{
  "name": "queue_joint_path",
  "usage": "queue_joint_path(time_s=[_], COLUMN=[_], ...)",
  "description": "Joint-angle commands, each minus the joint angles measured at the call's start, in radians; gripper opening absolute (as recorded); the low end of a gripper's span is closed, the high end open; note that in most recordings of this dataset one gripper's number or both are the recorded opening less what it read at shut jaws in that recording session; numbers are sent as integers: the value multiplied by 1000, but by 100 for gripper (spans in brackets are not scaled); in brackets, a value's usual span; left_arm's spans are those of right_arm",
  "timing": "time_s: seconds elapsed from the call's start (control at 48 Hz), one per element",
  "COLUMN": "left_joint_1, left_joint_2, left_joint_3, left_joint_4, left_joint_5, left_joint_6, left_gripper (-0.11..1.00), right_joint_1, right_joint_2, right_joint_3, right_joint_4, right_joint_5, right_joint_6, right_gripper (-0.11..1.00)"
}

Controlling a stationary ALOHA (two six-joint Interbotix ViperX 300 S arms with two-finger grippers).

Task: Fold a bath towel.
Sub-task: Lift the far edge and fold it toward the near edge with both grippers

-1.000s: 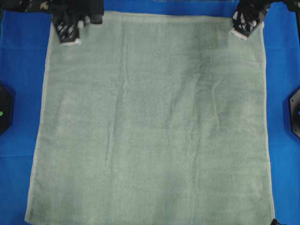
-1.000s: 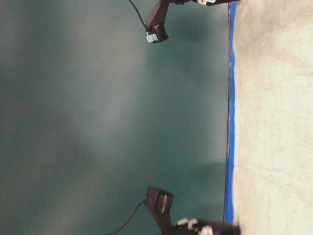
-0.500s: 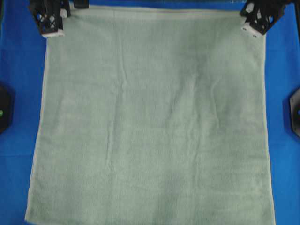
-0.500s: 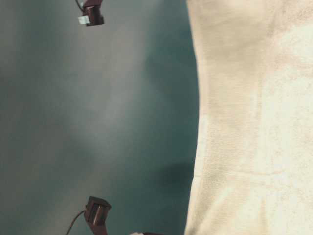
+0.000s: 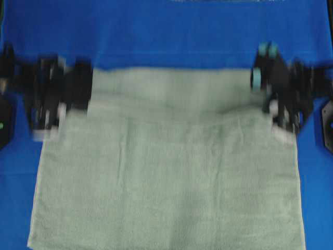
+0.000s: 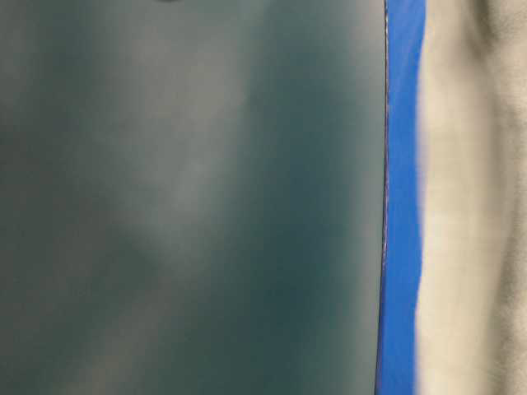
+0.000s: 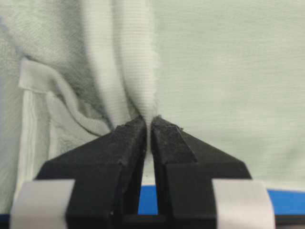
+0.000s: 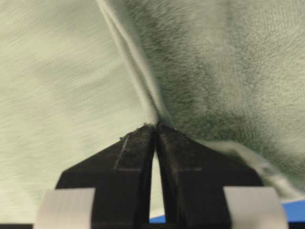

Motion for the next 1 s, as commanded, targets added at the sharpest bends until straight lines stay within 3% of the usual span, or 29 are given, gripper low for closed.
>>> queue_joint_path(time_s=[0.0, 0.167, 0.25, 0.375, 0.459, 0.646, 0.98], left_joint_1=[-140, -451, -572, -695, -755, -810, -904], left_joint_2=[-26, -3, 31, 123, 204, 324, 410], left_joint_3=[9, 6, -17, -81, -146, -268, -380], left_joint_4=[-2, 25, 28, 37, 52, 57, 57], left_joint_5=[-52, -179, -230, -250, -239, -201, -199], left_joint_6=[-155, -509, -627, -752, -778, -781, -796], left_gripper=[3, 3, 3, 3, 3, 3, 3], right_joint_1=[201, 485, 615, 758, 828, 939, 1035], right_joint_2=[-6, 71, 143, 236, 288, 383, 472], right_joint_3=[3, -25, -69, -149, -195, -261, -360], right_joint_4=[0, -31, -64, -114, -137, -144, -144], right_joint_5=[-29, -101, -109, -109, -109, -109, -112], right_joint_6=[141, 451, 604, 756, 845, 1015, 1114], right_gripper=[4, 4, 4, 4, 4, 4, 4])
